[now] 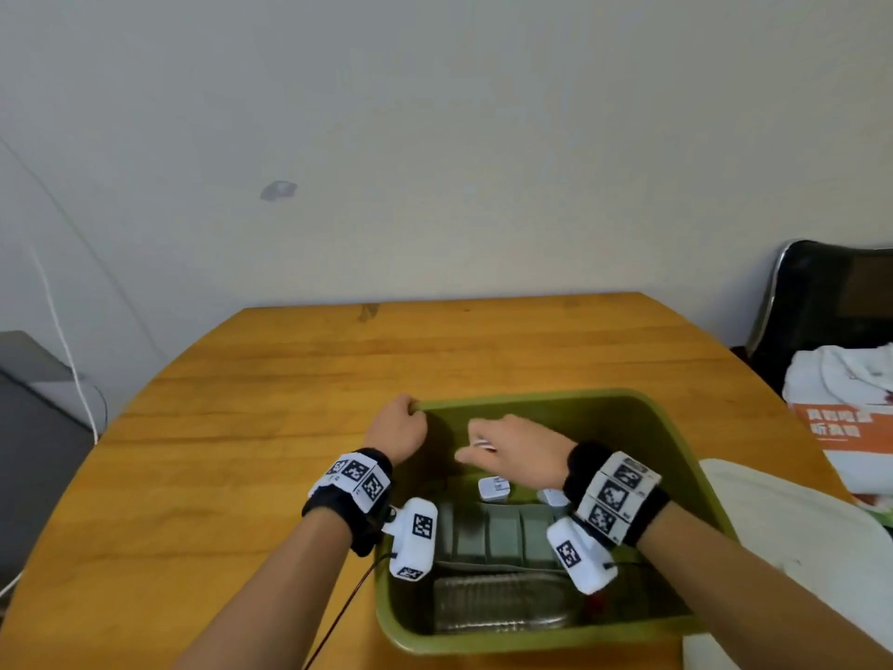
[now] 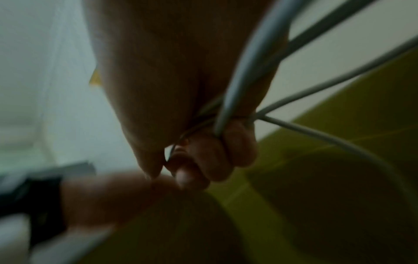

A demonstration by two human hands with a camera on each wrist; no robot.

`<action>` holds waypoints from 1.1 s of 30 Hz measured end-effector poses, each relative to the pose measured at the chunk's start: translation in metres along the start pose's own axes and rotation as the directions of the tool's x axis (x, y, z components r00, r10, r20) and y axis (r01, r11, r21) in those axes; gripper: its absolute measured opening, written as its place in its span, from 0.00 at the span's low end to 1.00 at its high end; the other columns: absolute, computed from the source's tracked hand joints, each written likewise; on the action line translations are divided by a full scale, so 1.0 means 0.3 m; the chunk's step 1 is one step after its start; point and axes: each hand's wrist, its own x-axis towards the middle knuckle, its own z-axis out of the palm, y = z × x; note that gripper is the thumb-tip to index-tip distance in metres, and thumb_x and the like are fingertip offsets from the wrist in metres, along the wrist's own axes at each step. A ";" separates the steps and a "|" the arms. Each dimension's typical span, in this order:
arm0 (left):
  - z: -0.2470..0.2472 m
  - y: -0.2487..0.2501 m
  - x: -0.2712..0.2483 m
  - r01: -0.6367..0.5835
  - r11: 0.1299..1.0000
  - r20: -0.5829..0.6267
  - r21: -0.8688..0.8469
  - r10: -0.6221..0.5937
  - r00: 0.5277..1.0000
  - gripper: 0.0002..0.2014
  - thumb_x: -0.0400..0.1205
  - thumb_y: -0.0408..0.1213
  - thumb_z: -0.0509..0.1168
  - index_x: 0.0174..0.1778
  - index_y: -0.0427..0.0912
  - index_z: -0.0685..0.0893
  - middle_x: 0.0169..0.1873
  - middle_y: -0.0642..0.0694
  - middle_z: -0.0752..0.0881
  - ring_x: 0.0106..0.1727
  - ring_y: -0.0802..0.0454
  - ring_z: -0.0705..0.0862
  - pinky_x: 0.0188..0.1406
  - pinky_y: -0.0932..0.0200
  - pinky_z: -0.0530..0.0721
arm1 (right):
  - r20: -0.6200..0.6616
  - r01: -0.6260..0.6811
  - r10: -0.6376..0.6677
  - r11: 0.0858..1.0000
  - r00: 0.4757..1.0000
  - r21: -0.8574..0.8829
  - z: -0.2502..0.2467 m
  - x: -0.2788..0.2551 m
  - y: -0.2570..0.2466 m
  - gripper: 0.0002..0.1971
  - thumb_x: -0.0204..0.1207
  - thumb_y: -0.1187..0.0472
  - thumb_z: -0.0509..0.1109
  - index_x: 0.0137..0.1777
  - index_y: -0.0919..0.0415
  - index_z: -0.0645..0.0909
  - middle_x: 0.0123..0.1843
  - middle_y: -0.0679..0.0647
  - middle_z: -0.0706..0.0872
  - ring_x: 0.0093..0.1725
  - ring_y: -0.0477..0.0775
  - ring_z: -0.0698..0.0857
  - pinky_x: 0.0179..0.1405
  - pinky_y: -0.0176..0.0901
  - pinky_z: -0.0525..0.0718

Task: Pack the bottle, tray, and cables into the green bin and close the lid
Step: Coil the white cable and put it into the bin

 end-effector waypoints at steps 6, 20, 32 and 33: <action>0.020 -0.014 0.017 0.063 0.989 -0.044 -0.133 -0.069 0.997 0.24 0.78 0.30 0.54 0.72 0.39 0.78 0.62 0.34 0.86 0.56 0.37 0.86 0.45 0.54 0.80 | 0.325 -0.025 0.149 0.934 0.934 -0.356 0.237 0.104 0.062 0.25 0.85 0.48 0.60 0.76 0.62 0.69 0.55 0.62 0.86 0.48 0.64 0.85 0.46 0.54 0.86; 0.052 -0.036 0.026 0.064 0.969 -0.132 -0.241 -0.097 0.987 0.24 0.72 0.32 0.52 0.60 0.48 0.85 0.37 0.45 0.87 0.31 0.46 0.81 0.30 0.59 0.74 | 0.171 0.266 -0.206 0.797 0.964 -0.543 0.396 0.133 0.125 0.28 0.79 0.37 0.58 0.68 0.59 0.74 0.56 0.62 0.84 0.40 0.66 0.86 0.33 0.49 0.74; 0.053 -0.039 0.013 0.019 0.972 -0.155 -0.236 -0.057 0.986 0.21 0.76 0.31 0.53 0.60 0.47 0.85 0.34 0.46 0.87 0.28 0.48 0.79 0.27 0.58 0.74 | 0.129 0.222 -0.187 0.901 0.974 -0.372 0.275 0.111 0.103 0.29 0.78 0.39 0.63 0.72 0.58 0.75 0.65 0.57 0.83 0.59 0.61 0.84 0.55 0.56 0.86; 0.052 -0.037 0.011 0.015 0.973 -0.162 -0.230 -0.054 0.985 0.21 0.76 0.32 0.53 0.59 0.47 0.85 0.35 0.45 0.88 0.28 0.48 0.79 0.27 0.58 0.74 | 0.116 0.222 -0.193 0.910 0.974 -0.351 0.258 0.112 0.099 0.27 0.78 0.41 0.63 0.70 0.57 0.76 0.63 0.56 0.83 0.58 0.61 0.84 0.55 0.56 0.86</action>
